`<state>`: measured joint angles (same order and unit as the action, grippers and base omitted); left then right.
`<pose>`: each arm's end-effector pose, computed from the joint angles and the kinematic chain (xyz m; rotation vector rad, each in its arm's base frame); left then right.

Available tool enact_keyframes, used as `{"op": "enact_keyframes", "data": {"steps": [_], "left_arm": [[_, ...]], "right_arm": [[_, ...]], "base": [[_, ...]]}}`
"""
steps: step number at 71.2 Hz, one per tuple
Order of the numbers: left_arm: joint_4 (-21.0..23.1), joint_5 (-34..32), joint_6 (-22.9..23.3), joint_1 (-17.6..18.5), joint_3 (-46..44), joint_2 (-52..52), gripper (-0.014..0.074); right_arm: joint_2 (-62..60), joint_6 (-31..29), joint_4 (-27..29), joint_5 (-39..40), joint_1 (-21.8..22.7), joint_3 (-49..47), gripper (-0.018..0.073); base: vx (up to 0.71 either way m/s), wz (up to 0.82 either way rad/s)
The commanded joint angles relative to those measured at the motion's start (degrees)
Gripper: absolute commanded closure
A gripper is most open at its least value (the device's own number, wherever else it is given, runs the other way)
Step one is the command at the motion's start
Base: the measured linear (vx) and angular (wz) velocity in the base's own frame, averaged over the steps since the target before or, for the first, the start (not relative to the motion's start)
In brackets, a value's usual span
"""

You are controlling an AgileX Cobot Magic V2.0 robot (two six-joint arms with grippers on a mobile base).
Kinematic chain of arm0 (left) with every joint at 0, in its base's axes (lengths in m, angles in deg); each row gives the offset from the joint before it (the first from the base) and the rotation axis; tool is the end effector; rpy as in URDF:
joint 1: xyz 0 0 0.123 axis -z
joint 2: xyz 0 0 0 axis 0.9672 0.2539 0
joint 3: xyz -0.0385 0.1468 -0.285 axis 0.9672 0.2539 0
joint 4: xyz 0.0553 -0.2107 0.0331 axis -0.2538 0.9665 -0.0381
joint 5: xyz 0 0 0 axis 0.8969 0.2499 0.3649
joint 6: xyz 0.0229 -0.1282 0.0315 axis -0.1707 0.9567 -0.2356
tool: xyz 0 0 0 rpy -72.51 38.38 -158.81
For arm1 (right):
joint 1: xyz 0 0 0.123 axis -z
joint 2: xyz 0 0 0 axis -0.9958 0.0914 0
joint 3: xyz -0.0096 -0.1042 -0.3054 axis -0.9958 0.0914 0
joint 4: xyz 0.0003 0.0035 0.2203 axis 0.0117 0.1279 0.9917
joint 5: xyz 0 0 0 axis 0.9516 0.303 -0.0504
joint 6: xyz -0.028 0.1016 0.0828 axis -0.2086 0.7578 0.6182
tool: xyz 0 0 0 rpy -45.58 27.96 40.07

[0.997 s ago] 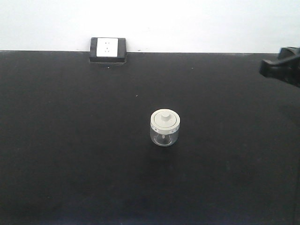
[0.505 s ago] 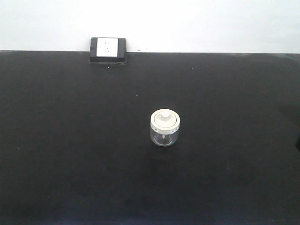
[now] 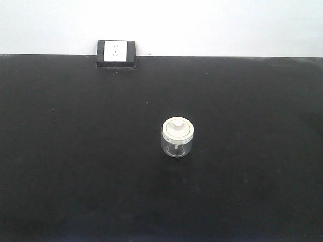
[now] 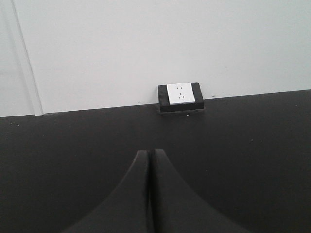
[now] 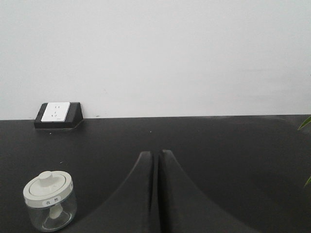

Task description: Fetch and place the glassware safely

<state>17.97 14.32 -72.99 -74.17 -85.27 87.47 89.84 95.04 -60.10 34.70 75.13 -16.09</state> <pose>0.0614 -0.0009 0.2820 0.0713 1.6046 0.0419 0.0419 -0.0074 0.2865 -0.0271 1.5597 0.0681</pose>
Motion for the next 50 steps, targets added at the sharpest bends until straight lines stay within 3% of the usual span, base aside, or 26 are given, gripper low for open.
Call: {"op": "enact_keyframes", "data": {"steps": [1,50], "left_arm": [[0.58,-4.07,0.33,0.37,-1.57,0.53,0.0603],[0.58,-4.07,0.33,0.37,-1.57,0.53,0.0603]], "right_arm": [[-0.98,0.03,-1.13,2.37,0.26,-0.67,0.0563],[-1.14,0.03,-1.13,1.90,0.26,-0.34,0.0563]], "base": [[0.00,0.00],[0.00,0.00]]}}
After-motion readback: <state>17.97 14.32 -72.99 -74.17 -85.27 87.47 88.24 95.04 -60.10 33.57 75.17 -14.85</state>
